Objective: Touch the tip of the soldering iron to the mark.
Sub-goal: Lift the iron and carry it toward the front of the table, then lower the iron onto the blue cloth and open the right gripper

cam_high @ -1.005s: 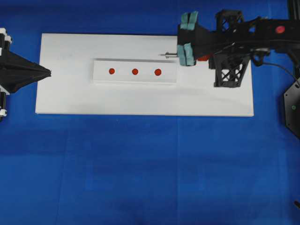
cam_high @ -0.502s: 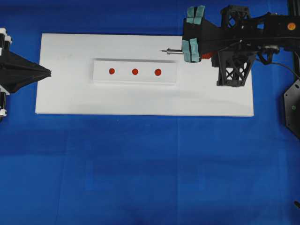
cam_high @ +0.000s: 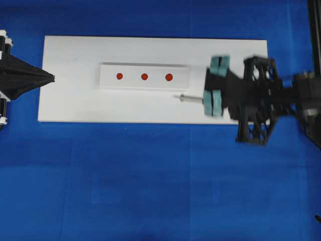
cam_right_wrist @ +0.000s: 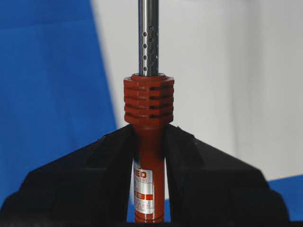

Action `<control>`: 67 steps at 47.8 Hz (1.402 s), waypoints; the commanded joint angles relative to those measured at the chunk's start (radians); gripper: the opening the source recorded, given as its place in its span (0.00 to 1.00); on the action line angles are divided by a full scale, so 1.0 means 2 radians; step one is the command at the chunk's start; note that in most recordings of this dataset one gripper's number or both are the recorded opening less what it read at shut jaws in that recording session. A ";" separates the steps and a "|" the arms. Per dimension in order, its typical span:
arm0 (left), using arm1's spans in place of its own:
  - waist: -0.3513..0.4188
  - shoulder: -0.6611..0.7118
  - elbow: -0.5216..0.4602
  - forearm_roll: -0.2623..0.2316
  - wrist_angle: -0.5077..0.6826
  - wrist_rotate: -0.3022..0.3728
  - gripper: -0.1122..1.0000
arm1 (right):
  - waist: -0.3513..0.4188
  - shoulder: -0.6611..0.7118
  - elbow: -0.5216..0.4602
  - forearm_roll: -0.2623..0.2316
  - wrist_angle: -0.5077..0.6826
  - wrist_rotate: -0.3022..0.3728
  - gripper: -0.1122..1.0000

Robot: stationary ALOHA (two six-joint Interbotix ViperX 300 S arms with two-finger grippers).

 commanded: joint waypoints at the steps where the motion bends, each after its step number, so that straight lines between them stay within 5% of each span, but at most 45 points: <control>1: 0.002 0.002 -0.005 0.000 -0.005 0.000 0.10 | 0.038 -0.003 -0.008 -0.008 -0.002 0.030 0.16; 11: 0.002 0.002 -0.005 0.000 -0.006 0.000 0.10 | 0.107 0.010 -0.017 -0.023 -0.001 0.100 0.16; 21: 0.002 0.002 -0.005 0.000 -0.006 0.000 0.10 | 0.120 0.023 -0.019 -0.025 -0.003 0.107 0.16; 36: 0.002 0.002 -0.005 0.000 -0.006 -0.001 0.10 | 0.108 0.062 -0.058 -0.058 -0.013 0.100 0.16; 56: 0.002 0.002 -0.005 0.000 -0.006 -0.001 0.10 | 0.077 0.176 -0.183 -0.054 -0.028 0.030 0.16; 67: 0.002 -0.005 -0.005 0.000 -0.005 -0.001 0.10 | 0.069 0.212 -0.232 -0.054 -0.027 0.023 0.16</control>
